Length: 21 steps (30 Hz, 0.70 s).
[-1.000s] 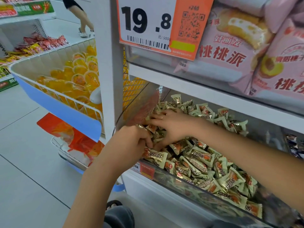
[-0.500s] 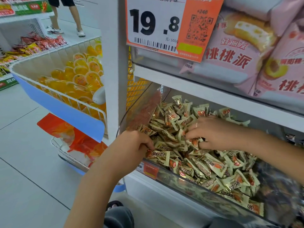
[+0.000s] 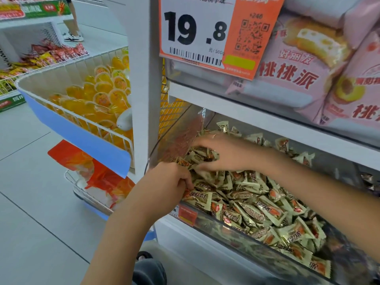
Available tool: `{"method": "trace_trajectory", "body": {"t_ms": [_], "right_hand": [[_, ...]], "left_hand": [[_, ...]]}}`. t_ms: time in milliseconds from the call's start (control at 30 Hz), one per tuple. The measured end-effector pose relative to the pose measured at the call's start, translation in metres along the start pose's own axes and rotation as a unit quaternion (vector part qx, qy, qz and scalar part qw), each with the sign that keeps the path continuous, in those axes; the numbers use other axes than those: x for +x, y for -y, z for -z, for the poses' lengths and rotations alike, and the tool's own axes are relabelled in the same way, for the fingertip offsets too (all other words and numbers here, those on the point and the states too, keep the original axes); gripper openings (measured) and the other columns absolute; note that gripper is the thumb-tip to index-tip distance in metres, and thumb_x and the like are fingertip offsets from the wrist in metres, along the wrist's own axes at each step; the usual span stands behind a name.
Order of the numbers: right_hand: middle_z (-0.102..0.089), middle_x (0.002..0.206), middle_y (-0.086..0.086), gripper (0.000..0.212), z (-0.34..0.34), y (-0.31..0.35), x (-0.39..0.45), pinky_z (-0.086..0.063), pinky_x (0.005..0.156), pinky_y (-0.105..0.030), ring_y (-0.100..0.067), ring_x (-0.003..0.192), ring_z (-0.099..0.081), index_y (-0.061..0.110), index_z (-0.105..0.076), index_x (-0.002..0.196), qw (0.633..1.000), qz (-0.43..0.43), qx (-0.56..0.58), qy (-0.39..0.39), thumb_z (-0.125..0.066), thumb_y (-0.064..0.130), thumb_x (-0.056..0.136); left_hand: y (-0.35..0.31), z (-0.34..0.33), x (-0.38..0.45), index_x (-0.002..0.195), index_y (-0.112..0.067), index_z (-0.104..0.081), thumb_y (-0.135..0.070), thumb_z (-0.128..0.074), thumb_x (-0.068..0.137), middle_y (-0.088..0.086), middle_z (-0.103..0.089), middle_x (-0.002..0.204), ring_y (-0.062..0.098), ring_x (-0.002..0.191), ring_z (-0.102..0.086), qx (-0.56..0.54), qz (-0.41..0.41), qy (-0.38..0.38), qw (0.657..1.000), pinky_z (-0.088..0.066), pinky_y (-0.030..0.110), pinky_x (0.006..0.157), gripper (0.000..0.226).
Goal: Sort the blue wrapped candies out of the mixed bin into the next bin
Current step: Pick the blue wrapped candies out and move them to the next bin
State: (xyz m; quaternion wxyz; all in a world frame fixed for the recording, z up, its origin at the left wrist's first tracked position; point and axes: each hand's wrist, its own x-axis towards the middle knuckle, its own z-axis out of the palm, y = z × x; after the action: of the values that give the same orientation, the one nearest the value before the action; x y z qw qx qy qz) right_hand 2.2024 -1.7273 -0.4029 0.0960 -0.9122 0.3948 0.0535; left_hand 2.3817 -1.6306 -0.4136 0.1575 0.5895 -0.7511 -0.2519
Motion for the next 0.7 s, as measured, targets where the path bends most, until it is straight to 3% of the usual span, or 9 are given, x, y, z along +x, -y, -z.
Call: {"method": "trace_trajectory", "body": {"t_ms": [67,167,233,333,400,467,533,633,700], "right_hand": [[-0.03,0.152,0.002,0.06,-0.018,0.0,0.014,-0.03,0.11,-0.036,-0.019,0.136,-0.032,0.027,-0.032,0.145,0.997,0.009,-0.024,0.078,-0.048,0.05,0.092],[-0.054,0.13,-0.002,0.042,-0.03,-0.008,0.005,-0.044,0.097,-0.036,-0.02,0.113,-0.055,0.021,-0.053,0.13,0.995,0.005,0.013,0.103,-0.04,0.041,0.097],[-0.063,0.115,0.001,0.044,-0.03,-0.008,-0.017,-0.049,0.092,-0.033,-0.014,0.099,-0.061,0.019,-0.064,0.112,0.994,0.018,0.012,0.109,-0.033,0.045,0.096],[-0.05,0.138,0.01,0.041,-0.021,-0.006,-0.051,-0.031,0.112,-0.027,-0.005,0.123,-0.048,0.025,-0.056,0.127,0.987,0.021,0.02,0.156,-0.033,0.043,0.099],[-0.042,0.143,0.014,0.04,-0.011,-0.004,-0.062,-0.023,0.114,-0.021,0.002,0.128,-0.039,0.027,-0.05,0.134,0.982,0.013,0.025,0.186,-0.034,0.04,0.1],[-0.061,0.118,0.017,0.037,-0.002,-0.002,-0.059,-0.042,0.095,-0.012,0.016,0.1,-0.051,0.024,-0.055,0.129,0.975,-0.012,0.072,0.21,-0.036,0.038,0.1],[-0.06,0.068,0.02,0.031,0.003,-0.004,-0.048,-0.044,0.054,-0.006,0.008,0.053,-0.052,0.021,-0.066,0.11,0.971,-0.052,0.164,0.164,-0.041,0.035,0.098],[-0.065,0.073,0.012,0.017,0.003,-0.014,-0.027,-0.057,0.061,-0.021,-0.007,0.063,-0.066,0.023,-0.062,0.086,0.97,-0.101,0.219,0.014,-0.051,0.033,0.094],[-0.064,0.08,0.002,0.014,-0.004,-0.023,-0.013,-0.055,0.061,-0.034,-0.016,0.069,-0.067,0.021,-0.057,0.09,0.978,-0.129,0.155,-0.049,-0.061,0.035,0.088]], "left_hand": [[0.002,-0.001,0.0,0.087,-0.024,-0.073,-0.002,-0.044,0.087,-0.008,-0.068,0.091,0.007,0.079,-0.06,-0.007,0.003,0.002,1.0,-0.052,0.032,0.076,0.037],[0.004,-0.002,0.001,0.083,-0.025,-0.072,-0.001,-0.044,0.086,-0.007,-0.068,0.09,0.009,0.08,-0.062,-0.016,-0.002,0.001,1.0,-0.053,0.034,0.075,0.038],[0.005,-0.001,0.002,0.083,-0.025,-0.072,-0.002,-0.044,0.087,-0.007,-0.068,0.09,0.008,0.079,-0.062,-0.011,0.001,0.002,1.0,-0.053,0.032,0.074,0.037],[0.002,-0.001,0.002,0.081,-0.023,-0.071,-0.001,-0.042,0.087,-0.006,-0.067,0.09,0.007,0.075,-0.061,-0.01,0.004,0.003,1.0,-0.052,0.025,0.07,0.037],[-0.002,-0.001,0.003,0.079,-0.022,-0.068,0.0,-0.04,0.086,-0.005,-0.067,0.088,0.008,0.074,-0.06,-0.004,0.003,0.001,1.0,-0.051,0.026,0.068,0.036],[-0.004,-0.003,0.004,0.079,-0.021,-0.067,-0.001,-0.04,0.085,-0.004,-0.066,0.088,0.011,0.075,-0.059,0.007,0.003,-0.004,1.0,-0.05,0.028,0.07,0.035],[-0.006,-0.005,0.006,0.081,-0.019,-0.068,-0.001,-0.04,0.085,-0.003,-0.067,0.087,0.014,0.076,-0.059,0.017,0.004,-0.01,1.0,-0.049,0.03,0.073,0.034],[-0.007,-0.007,0.008,0.083,-0.019,-0.07,0.0,-0.04,0.084,-0.004,-0.067,0.088,0.015,0.081,-0.059,0.027,0.003,-0.011,1.0,-0.048,0.033,0.079,0.035],[-0.007,-0.007,0.009,0.082,-0.021,-0.069,0.0,-0.04,0.084,-0.005,-0.067,0.088,0.015,0.082,-0.059,0.032,0.002,-0.01,0.999,-0.048,0.034,0.081,0.036]]}}
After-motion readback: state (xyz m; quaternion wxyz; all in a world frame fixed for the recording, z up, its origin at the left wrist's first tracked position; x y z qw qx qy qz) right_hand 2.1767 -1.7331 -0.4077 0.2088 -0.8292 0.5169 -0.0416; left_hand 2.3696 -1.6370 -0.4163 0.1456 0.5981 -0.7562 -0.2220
